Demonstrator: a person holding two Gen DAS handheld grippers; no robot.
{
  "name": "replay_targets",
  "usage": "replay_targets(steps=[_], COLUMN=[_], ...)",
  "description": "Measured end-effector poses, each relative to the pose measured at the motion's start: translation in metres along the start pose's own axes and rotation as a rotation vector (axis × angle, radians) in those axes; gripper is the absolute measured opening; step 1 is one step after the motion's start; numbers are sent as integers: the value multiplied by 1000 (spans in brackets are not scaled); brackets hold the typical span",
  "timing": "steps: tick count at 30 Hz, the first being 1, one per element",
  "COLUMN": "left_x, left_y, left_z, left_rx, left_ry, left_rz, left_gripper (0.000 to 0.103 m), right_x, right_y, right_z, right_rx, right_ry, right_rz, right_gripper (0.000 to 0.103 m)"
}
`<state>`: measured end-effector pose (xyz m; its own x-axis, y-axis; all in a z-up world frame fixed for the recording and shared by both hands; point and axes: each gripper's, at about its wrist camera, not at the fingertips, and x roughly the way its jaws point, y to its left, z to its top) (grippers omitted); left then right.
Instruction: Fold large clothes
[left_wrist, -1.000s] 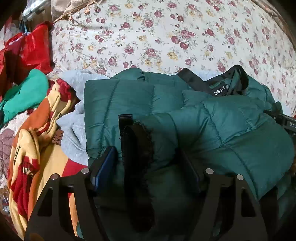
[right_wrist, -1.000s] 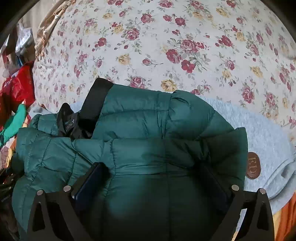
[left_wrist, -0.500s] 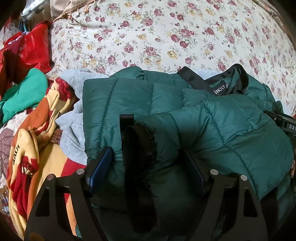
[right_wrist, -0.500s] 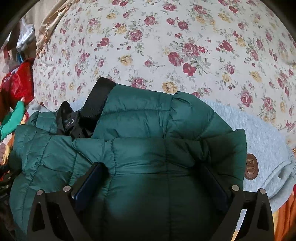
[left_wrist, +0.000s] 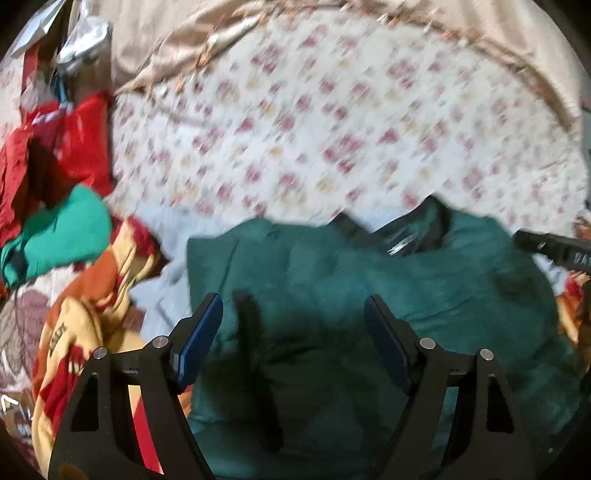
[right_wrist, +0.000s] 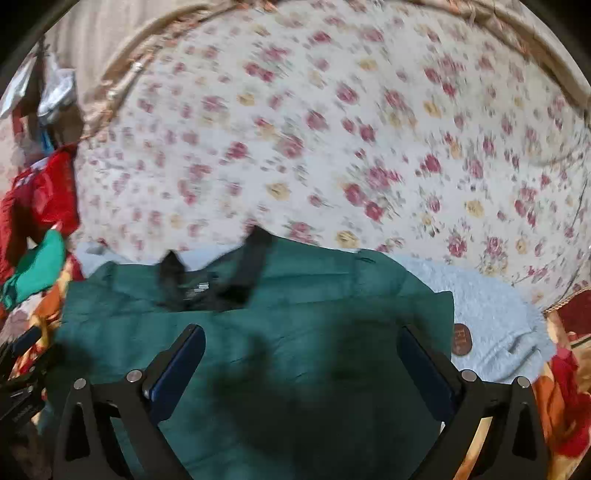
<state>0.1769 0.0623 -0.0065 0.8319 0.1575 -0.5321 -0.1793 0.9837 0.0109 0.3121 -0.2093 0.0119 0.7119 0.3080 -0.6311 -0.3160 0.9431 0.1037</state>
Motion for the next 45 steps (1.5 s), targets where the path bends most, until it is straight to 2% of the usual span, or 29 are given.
replay_targets(steps=[1,3,6,8,9,11,29,45], left_x=[-2,4,33,48,51,55,65,66], left_y=[-4,-10,-14,-7,-4,2,-3,-3], left_z=[-1,-5,-17,-21,-22,-23,-27,-27], left_rx=[13,33,47,7,-13,-37,-13,-17], left_ry=[-3,31,161,224,236,251,279,281], left_rz=[-36,-56,13,12,8,2,26,26], left_gripper=[80,80,80,81,87,90,101,102], right_x=[-7,-12,13,34,39,43,44,45], right_y=[8,20,31,24,22,22,25,26], right_z=[-4,-13,-32,-50,-56,-58,-59,-58], right_rx=[-5,-24,-75,-74,-65,-72,-84,-84], right_ry=[-2,13,112,170,156,154,154,154], right_rz=[14,35,-1,-45,-31,-33,-43,-42], right_gripper=[103,103,103,103,103,103,103,103])
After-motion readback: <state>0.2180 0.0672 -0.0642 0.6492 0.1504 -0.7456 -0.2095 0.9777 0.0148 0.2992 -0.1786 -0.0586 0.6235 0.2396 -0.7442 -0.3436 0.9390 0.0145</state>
